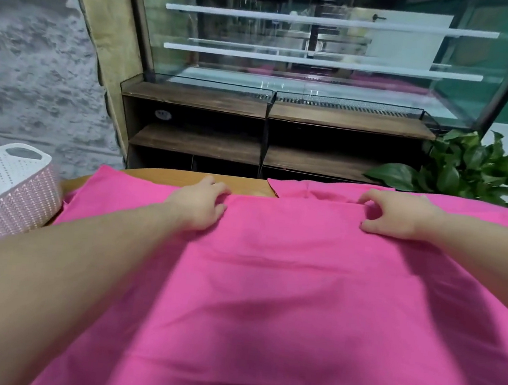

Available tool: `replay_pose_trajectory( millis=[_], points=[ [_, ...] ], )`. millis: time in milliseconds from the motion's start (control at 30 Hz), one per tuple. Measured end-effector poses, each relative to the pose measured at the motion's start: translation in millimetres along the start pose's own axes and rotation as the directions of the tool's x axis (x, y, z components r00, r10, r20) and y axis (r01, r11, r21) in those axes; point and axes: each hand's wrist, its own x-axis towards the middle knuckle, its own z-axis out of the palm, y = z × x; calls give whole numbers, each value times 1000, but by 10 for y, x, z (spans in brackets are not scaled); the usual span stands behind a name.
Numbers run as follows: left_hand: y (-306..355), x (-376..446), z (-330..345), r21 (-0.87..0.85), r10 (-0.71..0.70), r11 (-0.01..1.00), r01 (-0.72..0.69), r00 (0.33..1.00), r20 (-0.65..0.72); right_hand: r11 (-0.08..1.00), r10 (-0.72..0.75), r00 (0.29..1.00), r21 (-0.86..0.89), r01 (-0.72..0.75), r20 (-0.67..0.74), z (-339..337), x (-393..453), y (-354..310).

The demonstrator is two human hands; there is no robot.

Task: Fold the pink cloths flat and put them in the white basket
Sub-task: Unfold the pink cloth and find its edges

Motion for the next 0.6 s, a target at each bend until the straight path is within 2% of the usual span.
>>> replay_pose_trajectory(
  millis=[67,133,333,467,600],
  points=[
    [-39,7,13,25,27,999,-26,999,-22,995,-28,999,-99,26,-28,6,-8,59],
    [-90,-12,22,11,44,999,-43,997,-67,991,-55,997,-127,48,-48,22,-32,103],
    [-128,-132,-15,-13,157,987,-161,975,-160,963,-247,961,74,257,-124,135,-116,236],
    [-126,-127,-32,-1,130,991,-131,989,-69,980,-154,987,125,158,-34,154,-72,262],
    [-83,-40,-105,-53,88,995,-90,995,-40,982,-146,989,118,146,-8,67,-55,273]
  ],
)
